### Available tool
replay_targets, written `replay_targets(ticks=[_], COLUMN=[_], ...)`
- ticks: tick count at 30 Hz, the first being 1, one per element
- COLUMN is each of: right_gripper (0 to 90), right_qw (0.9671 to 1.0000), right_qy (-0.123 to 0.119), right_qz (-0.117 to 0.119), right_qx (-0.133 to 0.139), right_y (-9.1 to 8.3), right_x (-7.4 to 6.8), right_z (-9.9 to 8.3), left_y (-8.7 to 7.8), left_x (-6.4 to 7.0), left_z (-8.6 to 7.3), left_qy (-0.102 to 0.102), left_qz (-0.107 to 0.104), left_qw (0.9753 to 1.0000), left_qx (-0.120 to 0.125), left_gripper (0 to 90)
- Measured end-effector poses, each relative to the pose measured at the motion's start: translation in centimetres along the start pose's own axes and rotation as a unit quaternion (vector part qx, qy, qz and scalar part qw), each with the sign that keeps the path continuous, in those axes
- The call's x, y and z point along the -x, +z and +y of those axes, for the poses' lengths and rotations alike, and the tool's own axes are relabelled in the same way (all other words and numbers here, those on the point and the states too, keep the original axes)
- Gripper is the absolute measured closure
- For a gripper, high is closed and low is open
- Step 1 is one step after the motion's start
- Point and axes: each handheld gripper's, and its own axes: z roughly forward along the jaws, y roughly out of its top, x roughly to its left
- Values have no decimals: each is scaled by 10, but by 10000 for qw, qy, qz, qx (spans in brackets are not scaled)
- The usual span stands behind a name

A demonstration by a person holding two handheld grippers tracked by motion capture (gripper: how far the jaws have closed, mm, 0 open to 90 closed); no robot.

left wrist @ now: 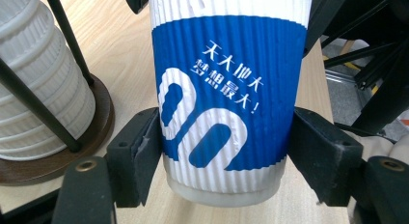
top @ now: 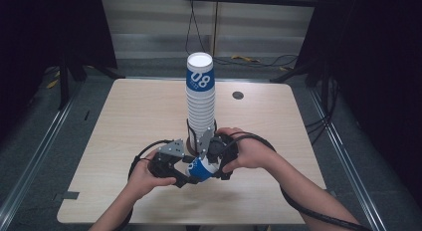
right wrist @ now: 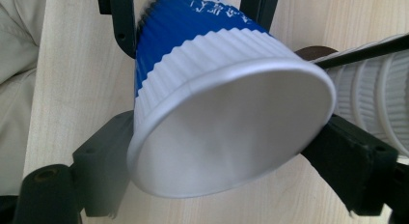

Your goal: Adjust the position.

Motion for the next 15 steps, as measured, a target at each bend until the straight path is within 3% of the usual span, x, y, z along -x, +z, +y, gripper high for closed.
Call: replay_targets(ticks=[7, 15], right_gripper=[131, 131], right_qw=[9996, 9989], right_qy=[244, 359], right_qz=[-33, -60], right_qx=[112, 281], right_y=[-3, -3], right_x=[2, 3], right_z=[-9, -18], left_y=[-2, -4], left_x=[-1, -1], left_z=[-1, 0], left_qy=[-33, -22], left_qz=[23, 83], left_qw=[10000, 10000], left_qx=[33, 13], left_gripper=[298, 297])
